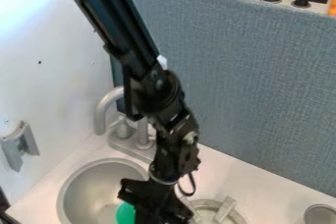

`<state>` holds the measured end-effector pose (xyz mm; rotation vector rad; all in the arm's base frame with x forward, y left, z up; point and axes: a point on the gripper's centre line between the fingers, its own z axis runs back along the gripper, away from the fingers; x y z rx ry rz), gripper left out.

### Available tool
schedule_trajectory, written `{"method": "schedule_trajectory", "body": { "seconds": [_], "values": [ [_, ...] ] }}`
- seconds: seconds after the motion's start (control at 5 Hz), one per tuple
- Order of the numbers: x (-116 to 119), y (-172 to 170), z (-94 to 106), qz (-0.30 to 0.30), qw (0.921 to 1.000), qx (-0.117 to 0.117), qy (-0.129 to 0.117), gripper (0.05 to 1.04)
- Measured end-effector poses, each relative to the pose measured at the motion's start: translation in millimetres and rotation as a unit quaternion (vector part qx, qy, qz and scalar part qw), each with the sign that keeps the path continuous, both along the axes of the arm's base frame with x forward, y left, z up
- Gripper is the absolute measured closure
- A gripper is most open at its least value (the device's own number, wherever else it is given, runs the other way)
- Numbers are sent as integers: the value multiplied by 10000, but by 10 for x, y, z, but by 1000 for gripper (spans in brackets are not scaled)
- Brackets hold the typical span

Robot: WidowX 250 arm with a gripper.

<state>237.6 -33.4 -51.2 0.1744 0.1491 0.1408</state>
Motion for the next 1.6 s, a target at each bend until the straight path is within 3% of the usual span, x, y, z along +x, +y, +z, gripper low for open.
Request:
{"method": "schedule_trajectory", "body": {
  "seconds": [0.2, 0.4, 0.6, 0.8, 1.0, 1.6],
  "values": [
    [69, -232, 361, -433, 9990, 98, -60, 997],
    [153, -466, 658, -770, 9964, 45, -360, 997],
    [301, -648, 696, -1019, 9931, -195, -544, 997],
    [323, -692, 491, -1121, 9924, -277, -424, 997],
    [408, -748, 377, -1177, 9900, -428, -655, 997],
    [444, -831, 126, -1185, 9898, -592, -525, 997]
  ]
}}
